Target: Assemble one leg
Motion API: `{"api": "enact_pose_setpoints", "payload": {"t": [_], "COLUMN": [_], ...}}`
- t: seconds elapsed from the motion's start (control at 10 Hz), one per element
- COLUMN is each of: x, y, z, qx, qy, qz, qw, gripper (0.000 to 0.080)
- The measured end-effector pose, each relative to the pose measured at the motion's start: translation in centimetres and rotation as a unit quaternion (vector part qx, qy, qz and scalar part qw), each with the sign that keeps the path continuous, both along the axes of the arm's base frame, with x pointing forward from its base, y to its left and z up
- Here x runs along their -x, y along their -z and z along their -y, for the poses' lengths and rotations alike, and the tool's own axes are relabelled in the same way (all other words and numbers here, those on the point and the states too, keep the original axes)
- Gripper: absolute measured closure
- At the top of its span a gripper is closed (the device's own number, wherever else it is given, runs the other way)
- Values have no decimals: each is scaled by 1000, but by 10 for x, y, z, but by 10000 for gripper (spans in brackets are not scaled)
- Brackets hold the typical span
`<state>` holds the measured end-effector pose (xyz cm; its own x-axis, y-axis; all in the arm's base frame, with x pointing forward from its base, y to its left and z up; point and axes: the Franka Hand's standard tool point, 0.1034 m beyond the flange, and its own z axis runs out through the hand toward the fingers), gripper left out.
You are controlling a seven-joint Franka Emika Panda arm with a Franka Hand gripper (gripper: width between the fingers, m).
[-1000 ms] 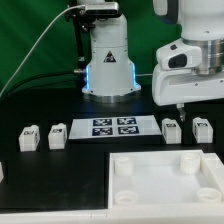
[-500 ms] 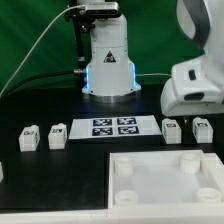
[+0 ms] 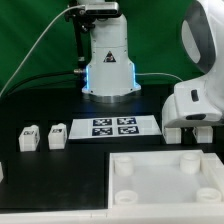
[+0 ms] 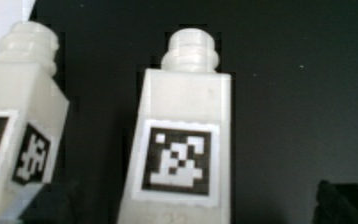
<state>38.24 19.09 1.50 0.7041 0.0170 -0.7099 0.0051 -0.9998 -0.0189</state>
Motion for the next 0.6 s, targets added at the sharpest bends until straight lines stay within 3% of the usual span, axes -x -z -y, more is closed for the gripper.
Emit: {"api": "enact_pose_setpoints", "payload": {"t": [0.4, 0.6], "x": [4, 4], "y": [4, 4], "z": [1, 1], "qx": [1, 1], "qy": [0, 0], "qz": [-4, -4], "qw": [1000, 1000], "gripper": [151, 409]}}
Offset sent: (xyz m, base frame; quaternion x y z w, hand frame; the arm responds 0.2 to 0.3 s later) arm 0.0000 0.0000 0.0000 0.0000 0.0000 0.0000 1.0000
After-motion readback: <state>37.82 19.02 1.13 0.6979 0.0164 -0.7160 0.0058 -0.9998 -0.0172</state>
